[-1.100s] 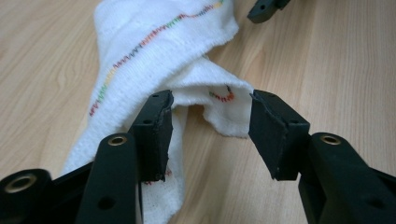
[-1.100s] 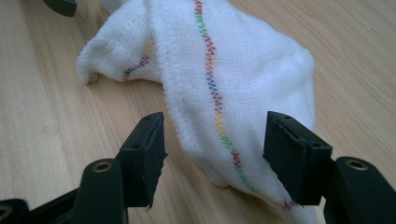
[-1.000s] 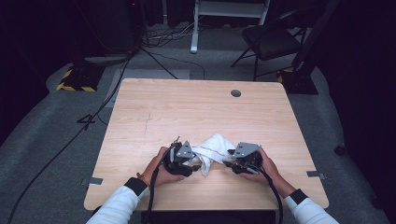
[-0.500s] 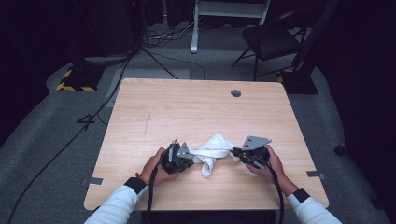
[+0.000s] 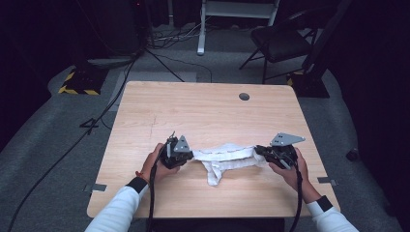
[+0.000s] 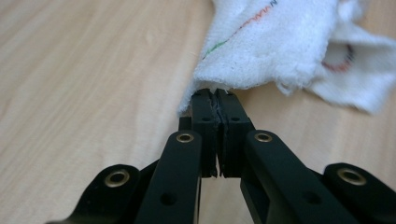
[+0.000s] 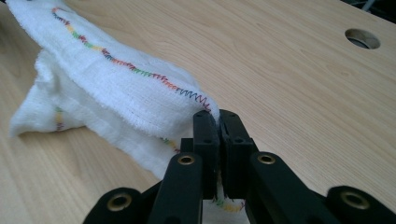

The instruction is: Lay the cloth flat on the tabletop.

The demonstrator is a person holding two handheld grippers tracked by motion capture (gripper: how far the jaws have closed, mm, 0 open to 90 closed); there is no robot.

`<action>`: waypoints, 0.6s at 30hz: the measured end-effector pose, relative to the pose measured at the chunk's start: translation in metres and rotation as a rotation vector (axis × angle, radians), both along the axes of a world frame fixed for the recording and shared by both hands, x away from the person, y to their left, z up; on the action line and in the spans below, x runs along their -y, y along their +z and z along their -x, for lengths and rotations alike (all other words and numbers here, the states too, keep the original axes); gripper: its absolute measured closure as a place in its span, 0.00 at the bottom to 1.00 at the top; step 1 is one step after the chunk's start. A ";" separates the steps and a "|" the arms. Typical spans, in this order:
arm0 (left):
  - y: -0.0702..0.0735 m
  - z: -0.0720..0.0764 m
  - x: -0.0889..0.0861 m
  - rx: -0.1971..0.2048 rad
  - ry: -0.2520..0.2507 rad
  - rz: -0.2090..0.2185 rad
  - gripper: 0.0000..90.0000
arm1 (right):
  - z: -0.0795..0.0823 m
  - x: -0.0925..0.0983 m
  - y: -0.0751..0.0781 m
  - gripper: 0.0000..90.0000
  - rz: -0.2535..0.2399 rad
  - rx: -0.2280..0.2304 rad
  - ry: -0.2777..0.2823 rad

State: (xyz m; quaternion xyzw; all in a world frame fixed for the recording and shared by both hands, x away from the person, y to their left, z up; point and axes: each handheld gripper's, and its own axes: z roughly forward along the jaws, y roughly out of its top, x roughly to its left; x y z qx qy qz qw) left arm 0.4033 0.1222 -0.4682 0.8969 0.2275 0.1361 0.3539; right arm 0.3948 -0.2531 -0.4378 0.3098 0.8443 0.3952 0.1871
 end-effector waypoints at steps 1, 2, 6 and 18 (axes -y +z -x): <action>0.000 -0.003 0.000 0.005 0.006 0.005 0.97 | -0.003 -0.001 -0.002 0.97 0.005 -0.005 -0.012; 0.000 -0.007 0.001 0.007 0.015 0.006 0.96 | -0.007 -0.002 -0.003 0.97 0.008 -0.007 -0.019; -0.001 -0.014 0.005 0.023 0.036 -0.003 0.92 | -0.025 -0.006 -0.010 0.97 0.025 -0.012 -0.060; 0.010 0.003 0.003 -0.021 0.045 0.080 0.52 | -0.042 -0.008 -0.014 0.68 0.057 -0.015 -0.128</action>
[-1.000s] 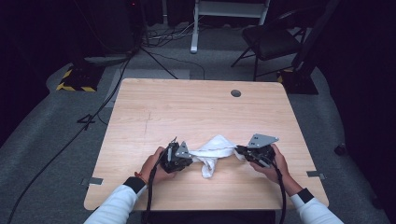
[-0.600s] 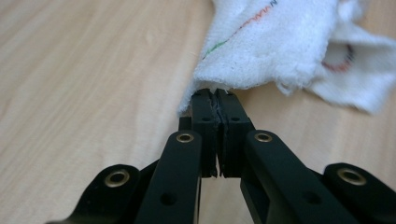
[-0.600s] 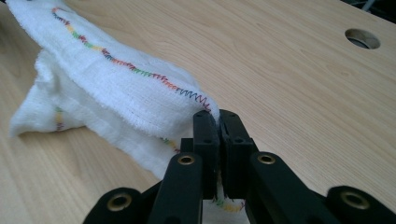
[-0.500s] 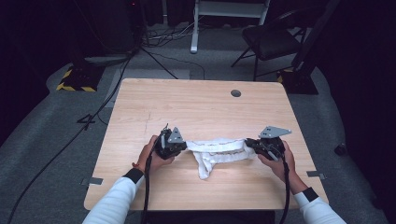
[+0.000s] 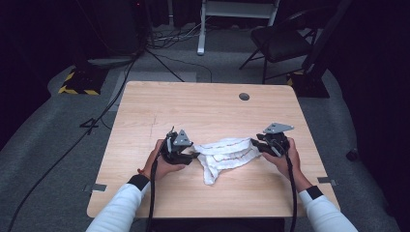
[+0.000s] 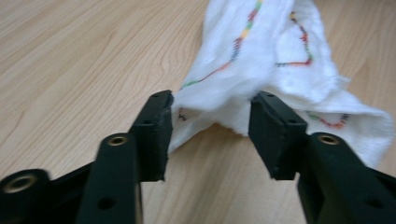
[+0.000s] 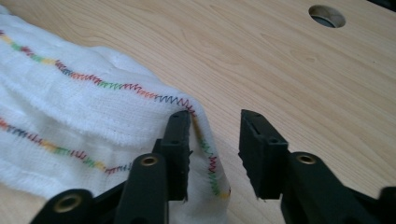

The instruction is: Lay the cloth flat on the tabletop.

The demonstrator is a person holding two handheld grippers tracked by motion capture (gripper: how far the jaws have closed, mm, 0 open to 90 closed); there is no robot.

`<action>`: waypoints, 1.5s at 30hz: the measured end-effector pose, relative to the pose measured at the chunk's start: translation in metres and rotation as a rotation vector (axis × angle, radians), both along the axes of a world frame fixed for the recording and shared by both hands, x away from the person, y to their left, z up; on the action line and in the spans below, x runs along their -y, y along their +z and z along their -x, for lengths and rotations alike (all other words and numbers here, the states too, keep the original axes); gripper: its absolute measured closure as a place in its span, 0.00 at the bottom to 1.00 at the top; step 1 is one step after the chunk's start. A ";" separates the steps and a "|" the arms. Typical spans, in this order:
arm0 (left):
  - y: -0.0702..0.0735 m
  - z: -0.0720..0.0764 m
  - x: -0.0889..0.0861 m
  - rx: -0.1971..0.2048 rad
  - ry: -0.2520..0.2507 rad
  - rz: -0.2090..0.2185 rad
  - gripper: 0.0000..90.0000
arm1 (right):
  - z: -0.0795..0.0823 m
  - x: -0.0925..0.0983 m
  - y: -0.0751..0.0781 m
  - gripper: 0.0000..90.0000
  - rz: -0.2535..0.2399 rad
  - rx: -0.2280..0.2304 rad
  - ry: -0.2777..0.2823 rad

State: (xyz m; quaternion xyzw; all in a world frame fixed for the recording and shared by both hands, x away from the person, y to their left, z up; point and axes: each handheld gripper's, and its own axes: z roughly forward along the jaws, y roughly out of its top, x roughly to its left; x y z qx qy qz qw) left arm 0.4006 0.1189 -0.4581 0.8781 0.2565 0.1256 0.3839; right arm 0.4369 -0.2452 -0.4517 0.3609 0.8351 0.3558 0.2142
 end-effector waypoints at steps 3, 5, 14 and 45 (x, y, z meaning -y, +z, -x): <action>0.002 0.010 0.000 -0.013 -0.013 -0.001 0.46 | 0.009 0.001 0.008 0.61 -0.017 0.015 0.031; 0.004 0.019 0.001 -0.013 -0.020 0.002 0.44 | 0.016 0.000 0.014 0.58 -0.012 0.045 0.048; -0.009 0.046 0.018 -0.106 -0.144 -0.014 0.54 | 0.052 -0.031 0.027 0.74 -0.017 0.063 0.318; -0.017 -0.043 0.005 -0.052 -0.014 0.042 0.46 | 0.059 -0.096 -0.020 0.82 0.075 0.025 0.555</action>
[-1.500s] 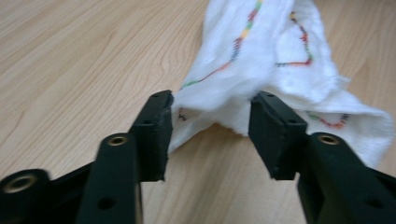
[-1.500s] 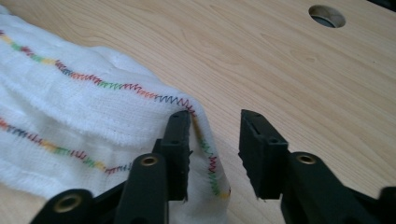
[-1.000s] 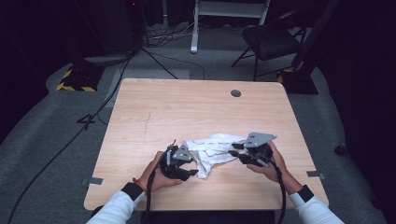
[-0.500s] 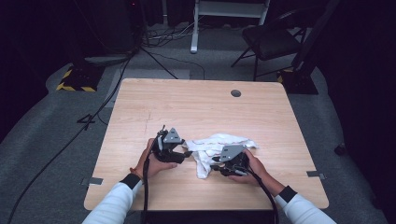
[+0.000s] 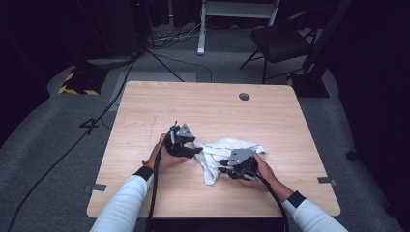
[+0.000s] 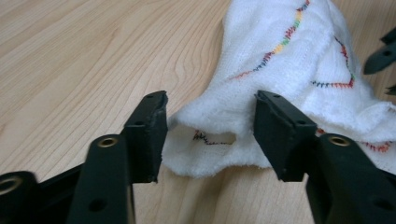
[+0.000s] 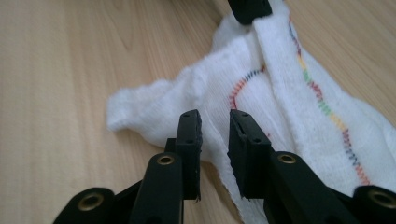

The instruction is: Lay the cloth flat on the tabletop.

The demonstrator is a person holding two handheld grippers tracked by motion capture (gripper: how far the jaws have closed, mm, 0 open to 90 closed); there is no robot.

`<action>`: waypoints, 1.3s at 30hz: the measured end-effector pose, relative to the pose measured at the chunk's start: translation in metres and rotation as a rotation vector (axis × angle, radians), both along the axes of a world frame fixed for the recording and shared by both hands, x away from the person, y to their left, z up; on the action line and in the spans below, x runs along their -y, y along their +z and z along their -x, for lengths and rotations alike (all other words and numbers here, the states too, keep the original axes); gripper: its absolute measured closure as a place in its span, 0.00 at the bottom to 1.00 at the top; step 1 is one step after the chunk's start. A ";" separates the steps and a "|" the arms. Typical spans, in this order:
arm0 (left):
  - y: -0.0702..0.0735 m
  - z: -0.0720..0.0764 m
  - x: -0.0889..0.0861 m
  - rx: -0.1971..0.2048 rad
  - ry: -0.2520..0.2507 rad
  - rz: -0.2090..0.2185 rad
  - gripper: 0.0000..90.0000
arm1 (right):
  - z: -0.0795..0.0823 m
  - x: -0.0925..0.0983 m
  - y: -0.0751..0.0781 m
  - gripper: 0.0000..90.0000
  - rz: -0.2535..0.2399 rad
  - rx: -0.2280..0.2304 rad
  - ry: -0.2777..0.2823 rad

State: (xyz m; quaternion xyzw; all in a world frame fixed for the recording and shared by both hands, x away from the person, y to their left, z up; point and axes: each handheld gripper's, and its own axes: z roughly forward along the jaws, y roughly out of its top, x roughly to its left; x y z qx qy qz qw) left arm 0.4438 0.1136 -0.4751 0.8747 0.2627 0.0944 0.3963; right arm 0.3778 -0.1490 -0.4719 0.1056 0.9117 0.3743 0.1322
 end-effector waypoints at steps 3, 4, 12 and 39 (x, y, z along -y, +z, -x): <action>0.000 -0.005 0.000 -0.005 0.007 0.021 0.40 | 0.002 -0.004 0.004 0.80 -0.018 -0.009 0.021; 0.000 -0.007 0.001 0.005 0.004 0.021 0.40 | 0.003 -0.006 0.004 0.78 -0.012 -0.006 0.030; -0.005 -0.025 0.001 -0.031 -0.018 0.034 0.70 | -0.005 -0.023 -0.004 0.89 0.041 0.000 0.008; 0.000 -0.031 -0.011 0.006 0.040 0.030 0.96 | 0.025 0.080 0.018 0.99 0.012 -0.028 -0.054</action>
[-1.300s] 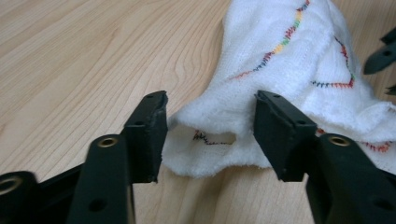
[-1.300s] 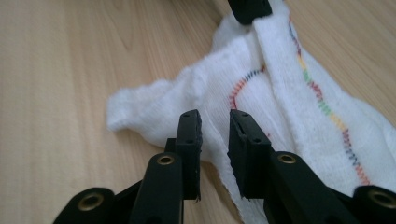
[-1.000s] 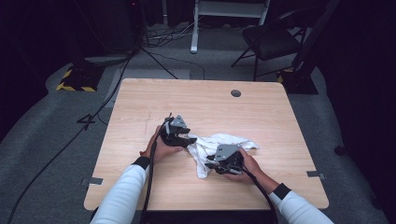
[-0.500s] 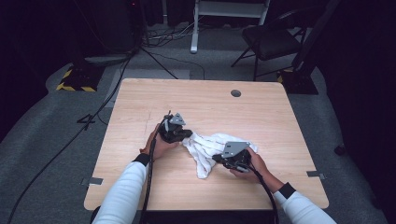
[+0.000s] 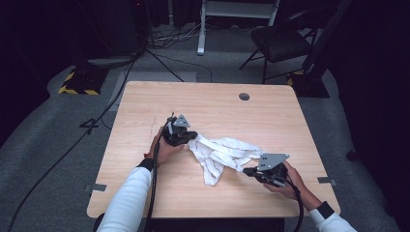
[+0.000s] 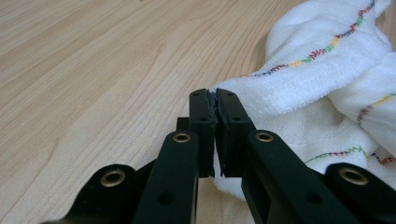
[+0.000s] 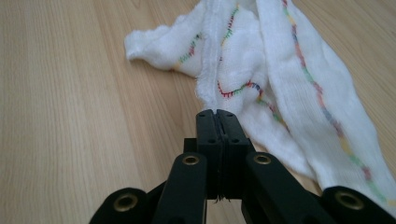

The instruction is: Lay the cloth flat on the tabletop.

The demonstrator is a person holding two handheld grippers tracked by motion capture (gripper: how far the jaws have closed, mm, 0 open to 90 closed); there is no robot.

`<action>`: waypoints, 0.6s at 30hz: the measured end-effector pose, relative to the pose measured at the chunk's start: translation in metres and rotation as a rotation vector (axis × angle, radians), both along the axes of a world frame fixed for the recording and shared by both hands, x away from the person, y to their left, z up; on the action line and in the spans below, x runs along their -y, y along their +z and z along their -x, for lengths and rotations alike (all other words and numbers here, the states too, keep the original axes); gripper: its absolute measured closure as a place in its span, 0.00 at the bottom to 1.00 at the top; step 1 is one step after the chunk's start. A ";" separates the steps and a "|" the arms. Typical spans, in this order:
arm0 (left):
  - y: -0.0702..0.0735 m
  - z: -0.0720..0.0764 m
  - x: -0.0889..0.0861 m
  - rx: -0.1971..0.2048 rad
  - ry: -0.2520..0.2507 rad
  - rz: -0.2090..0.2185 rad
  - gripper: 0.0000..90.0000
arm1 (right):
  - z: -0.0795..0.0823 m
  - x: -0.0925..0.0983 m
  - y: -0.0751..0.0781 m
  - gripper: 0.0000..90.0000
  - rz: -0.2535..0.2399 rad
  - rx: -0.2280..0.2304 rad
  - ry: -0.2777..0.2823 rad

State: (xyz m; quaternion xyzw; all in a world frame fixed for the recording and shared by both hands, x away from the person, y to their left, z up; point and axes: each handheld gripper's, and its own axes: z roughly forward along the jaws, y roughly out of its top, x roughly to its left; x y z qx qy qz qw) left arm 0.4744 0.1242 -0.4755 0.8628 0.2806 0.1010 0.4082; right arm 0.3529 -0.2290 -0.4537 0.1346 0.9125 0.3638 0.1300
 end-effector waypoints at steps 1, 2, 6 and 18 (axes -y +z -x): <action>0.000 0.000 0.000 0.003 -0.003 -0.005 0.96 | 0.001 0.004 0.000 0.99 0.000 -0.005 -0.006; 0.000 0.001 0.000 0.001 -0.004 0.001 0.96 | 0.003 0.009 -0.001 0.99 0.000 -0.005 -0.015; 0.000 0.001 0.001 -0.001 -0.002 0.004 0.95 | 0.010 0.027 -0.005 0.99 0.029 -0.009 -0.049; 0.005 0.006 -0.006 0.013 0.033 0.029 0.96 | 0.037 0.070 -0.015 0.99 0.048 -0.016 -0.115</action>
